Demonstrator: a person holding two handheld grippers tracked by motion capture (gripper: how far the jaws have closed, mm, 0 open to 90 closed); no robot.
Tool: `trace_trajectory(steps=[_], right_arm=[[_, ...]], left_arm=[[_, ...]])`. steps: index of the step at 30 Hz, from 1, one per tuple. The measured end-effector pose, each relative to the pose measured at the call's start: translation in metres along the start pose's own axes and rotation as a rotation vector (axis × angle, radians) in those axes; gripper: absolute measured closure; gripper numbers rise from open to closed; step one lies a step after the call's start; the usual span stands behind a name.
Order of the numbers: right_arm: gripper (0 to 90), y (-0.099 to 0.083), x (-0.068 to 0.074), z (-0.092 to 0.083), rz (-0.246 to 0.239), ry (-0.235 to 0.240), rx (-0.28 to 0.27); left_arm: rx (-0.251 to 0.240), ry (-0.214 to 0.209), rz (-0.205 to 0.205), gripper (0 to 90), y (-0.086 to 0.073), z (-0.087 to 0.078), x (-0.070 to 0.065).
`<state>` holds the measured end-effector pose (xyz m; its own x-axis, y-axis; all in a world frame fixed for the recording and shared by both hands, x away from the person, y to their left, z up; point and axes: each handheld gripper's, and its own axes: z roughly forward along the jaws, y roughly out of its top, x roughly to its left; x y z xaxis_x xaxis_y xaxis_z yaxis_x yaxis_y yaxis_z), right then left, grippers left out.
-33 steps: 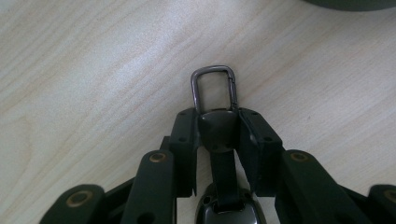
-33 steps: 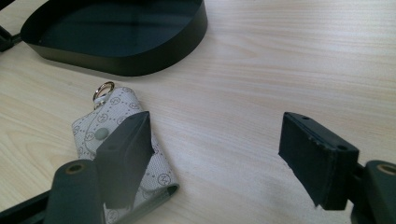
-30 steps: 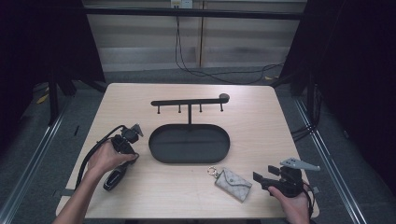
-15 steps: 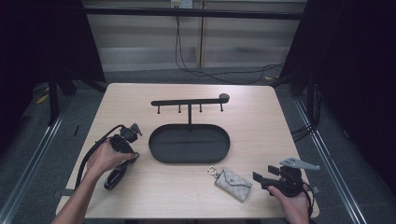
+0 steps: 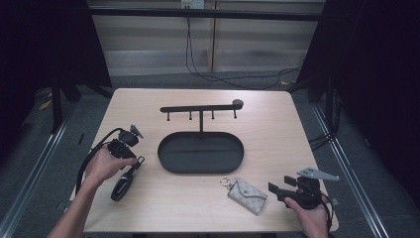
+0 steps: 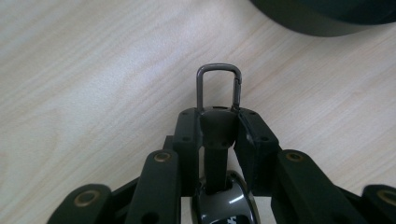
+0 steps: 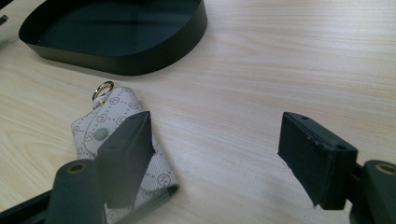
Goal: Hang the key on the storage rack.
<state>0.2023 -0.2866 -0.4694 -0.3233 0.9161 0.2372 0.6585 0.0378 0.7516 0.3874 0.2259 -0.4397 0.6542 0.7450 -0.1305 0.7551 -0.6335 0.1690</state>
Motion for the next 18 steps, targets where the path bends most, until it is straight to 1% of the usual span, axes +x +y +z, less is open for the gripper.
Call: trace_trajectory(steps=[1, 3, 6, 7, 9, 11, 12, 13, 14, 15, 17, 18], right_arm=[[25.8, 0.0, 0.0, 0.0, -0.001, -0.001, 0.0], [25.8, 0.0, -0.001, 0.0, 0.001, -0.001, 0.002], [25.8, 0.0, 0.0, 0.0, 0.0, -0.003, 0.001], [25.8, 0.0, 0.0, 0.0, 0.001, -0.003, 0.0], [25.8, 0.0, 0.0, 0.0, 0.002, -0.002, -0.001], [25.8, 0.0, -0.001, 0.0, 0.002, -0.002, -0.002], [25.8, 0.0, -0.001, 0.0, 0.003, -0.003, -0.002], [25.8, 0.0, -0.001, 0.0, 0.004, -0.004, -0.002], [25.8, 0.0, -0.001, 0.0, 0.005, -0.004, -0.003], [25.8, 0.0, -0.001, 0.0, 0.005, -0.004, -0.002], [25.8, 0.0, -0.001, 0.0, 0.005, -0.003, -0.001], [25.8, 0.0, -0.001, 0.0, 0.005, -0.003, -0.001]], left_arm=[[-0.007, 0.006, 0.006, 70.8, 0.0, -0.002, -0.001], [-0.013, 0.011, 0.005, 70.8, -0.001, -0.006, -0.002], [-0.028, 0.001, 0.007, 70.8, -0.002, -0.013, -0.004], [-0.04, 0.0, 0.006, 70.8, -0.002, -0.015, -0.004], [-0.045, -0.001, 0.003, 70.8, -0.002, -0.022, -0.004], [-0.081, 0.002, 0.008, 70.8, -0.003, -0.029, -0.005], [-0.081, -0.007, 0.006, 70.8, -0.003, -0.033, -0.004], [-0.091, -0.001, 0.007, 70.9, -0.003, -0.035, -0.004], [-0.084, 0.003, 0.005, 70.9, -0.002, -0.039, -0.005], [-0.095, 0.008, 0.015, 70.9, -0.002, -0.04, -0.004], [-0.1, 0.022, 0.011, 70.9, -0.002, -0.045, -0.006], [-0.1, 0.02, 0.021, 70.9, -0.002, -0.047, -0.007]])
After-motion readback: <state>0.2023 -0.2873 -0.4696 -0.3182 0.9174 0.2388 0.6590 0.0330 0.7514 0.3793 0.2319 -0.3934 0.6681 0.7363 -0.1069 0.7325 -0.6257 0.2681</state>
